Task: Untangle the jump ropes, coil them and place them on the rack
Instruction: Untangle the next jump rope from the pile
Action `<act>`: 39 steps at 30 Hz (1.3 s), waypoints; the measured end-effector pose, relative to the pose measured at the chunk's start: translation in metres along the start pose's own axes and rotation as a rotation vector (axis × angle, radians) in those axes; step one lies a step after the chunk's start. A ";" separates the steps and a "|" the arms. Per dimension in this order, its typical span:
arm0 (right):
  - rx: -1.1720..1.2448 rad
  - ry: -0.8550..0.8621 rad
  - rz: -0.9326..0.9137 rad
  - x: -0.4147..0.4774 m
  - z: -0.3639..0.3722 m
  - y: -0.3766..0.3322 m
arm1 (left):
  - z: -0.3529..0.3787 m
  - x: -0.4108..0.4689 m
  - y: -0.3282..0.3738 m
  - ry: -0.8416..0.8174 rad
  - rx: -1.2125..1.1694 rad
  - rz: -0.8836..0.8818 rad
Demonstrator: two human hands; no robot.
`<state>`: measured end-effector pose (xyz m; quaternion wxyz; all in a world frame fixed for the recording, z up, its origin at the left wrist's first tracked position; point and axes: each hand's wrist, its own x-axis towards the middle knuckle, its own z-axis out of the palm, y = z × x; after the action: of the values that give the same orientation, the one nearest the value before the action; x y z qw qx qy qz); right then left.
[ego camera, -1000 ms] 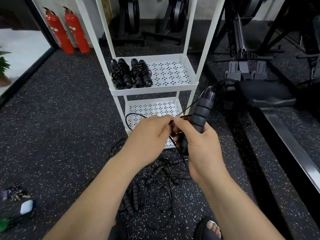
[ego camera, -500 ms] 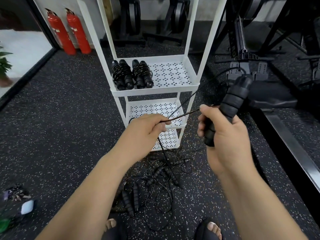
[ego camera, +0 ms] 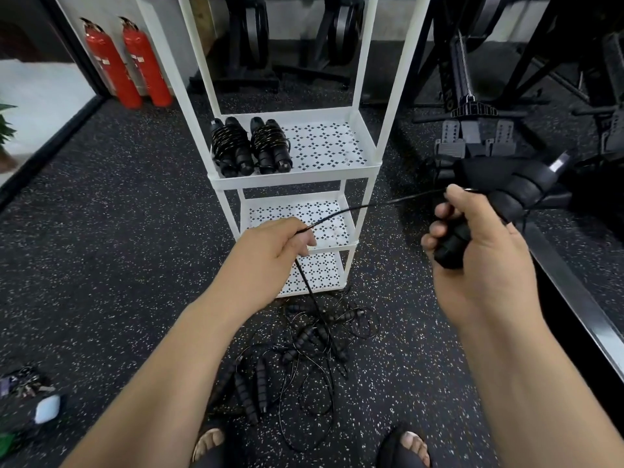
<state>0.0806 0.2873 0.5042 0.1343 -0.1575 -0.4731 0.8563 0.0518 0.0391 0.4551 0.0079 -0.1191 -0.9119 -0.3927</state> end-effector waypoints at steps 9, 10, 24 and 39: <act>-0.135 -0.215 0.232 -0.023 0.020 0.044 | 0.005 -0.007 0.026 -0.013 -0.062 0.103; -0.142 -0.224 0.241 -0.028 0.024 0.048 | 0.009 -0.008 0.026 -0.021 -0.046 0.122; -0.222 -0.136 0.080 -0.038 0.036 0.053 | 0.010 -0.003 0.013 -0.074 0.068 0.155; -0.061 -0.085 0.007 -0.012 0.011 0.001 | -0.006 0.000 -0.009 -0.068 0.081 -0.044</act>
<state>0.0872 0.2738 0.5104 0.1062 -0.1267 -0.5035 0.8480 0.0491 0.0291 0.4529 -0.0268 -0.1120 -0.9291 -0.3515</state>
